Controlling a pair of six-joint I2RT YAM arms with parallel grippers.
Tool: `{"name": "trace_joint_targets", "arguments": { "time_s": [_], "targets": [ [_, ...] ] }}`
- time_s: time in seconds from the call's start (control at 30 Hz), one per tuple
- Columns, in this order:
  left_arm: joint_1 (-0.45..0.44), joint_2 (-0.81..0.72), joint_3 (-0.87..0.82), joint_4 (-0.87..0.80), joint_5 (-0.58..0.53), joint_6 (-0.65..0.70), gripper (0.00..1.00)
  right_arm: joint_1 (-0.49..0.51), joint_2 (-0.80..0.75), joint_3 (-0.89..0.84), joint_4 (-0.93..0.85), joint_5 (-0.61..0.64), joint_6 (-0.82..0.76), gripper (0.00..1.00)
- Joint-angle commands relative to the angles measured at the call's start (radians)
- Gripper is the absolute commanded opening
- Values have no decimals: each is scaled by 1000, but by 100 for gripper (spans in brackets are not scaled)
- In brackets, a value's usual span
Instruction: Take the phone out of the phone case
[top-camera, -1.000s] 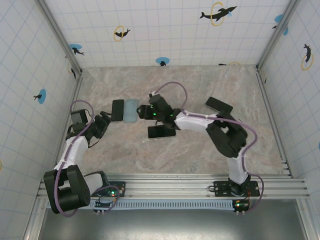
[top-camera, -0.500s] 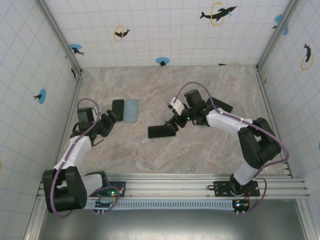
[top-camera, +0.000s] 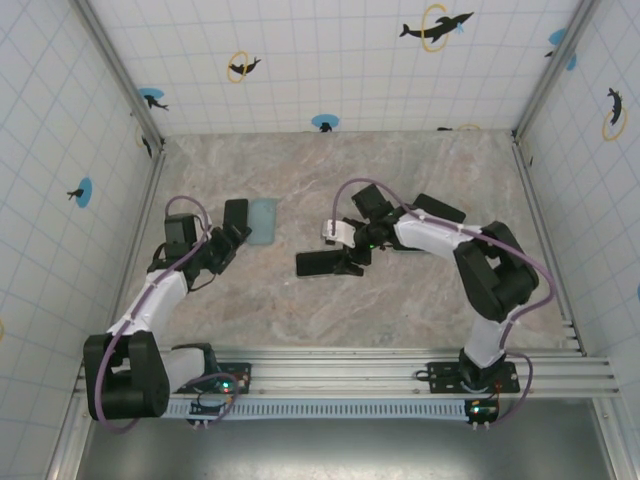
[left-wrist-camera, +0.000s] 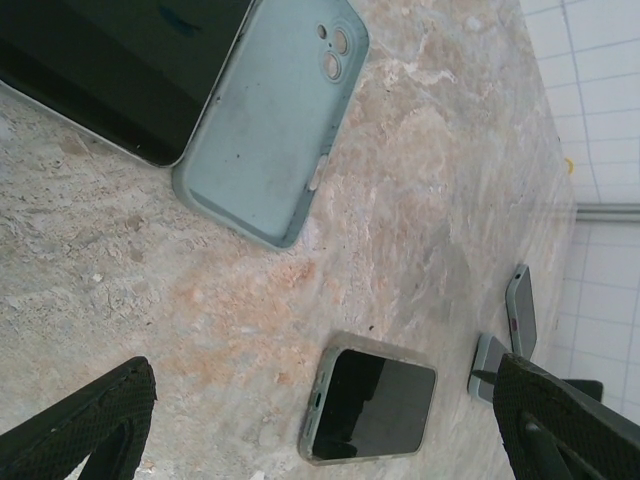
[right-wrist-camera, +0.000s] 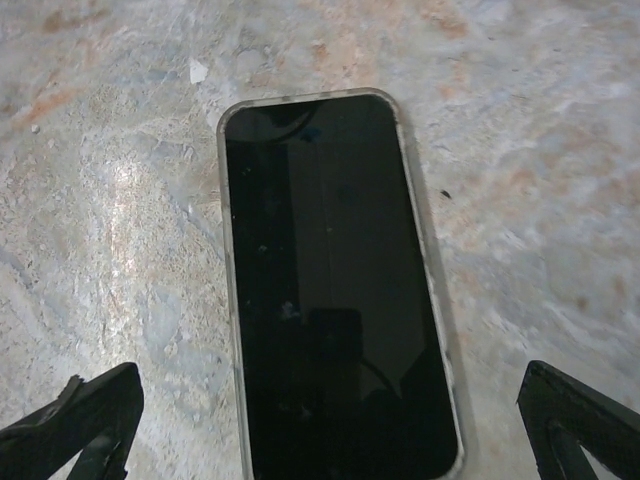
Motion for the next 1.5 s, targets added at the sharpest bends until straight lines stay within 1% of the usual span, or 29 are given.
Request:
{"name": "trace_joint_targets", "arguments": {
  "time_s": [0.0,0.13,0.3,0.47,0.5,0.57,0.73,1.03,1.07,1.17,1.23,1.33,1.4,1.47],
  "targets": [
    [-7,4,22,19,7,7,89,22,53,75,-57,-1,-62,99],
    [-10,10,27,14,12,13,89,58,101,113,-57,19,-71,99],
    [-10,13,34,8,17,22,89,81,149,145,-74,37,-81,99],
    [-10,18,36,5,24,27,89,92,179,159,-67,59,-68,99],
    [-11,20,36,6,25,26,89,91,185,161,-65,97,-68,99],
    [-11,21,40,6,27,28,89,91,203,167,-60,117,-55,99],
    [-11,27,41,5,32,32,89,95,228,176,-60,129,-50,100],
    [-13,40,60,2,44,40,89,122,266,189,-79,190,-44,94],
    [-13,39,60,2,43,41,89,121,269,190,-84,195,-43,92],
    [-13,40,61,-8,43,46,89,119,278,193,-97,216,-43,84],
    [-13,39,60,-12,43,49,89,115,276,190,-97,224,-39,75],
    [-13,38,59,-18,43,52,89,112,263,188,-97,223,-37,65],
    [-13,38,59,-19,44,52,89,112,254,187,-95,224,-42,60],
    [-12,39,65,-19,46,51,89,111,241,187,-94,221,-45,59]
  ]
}}
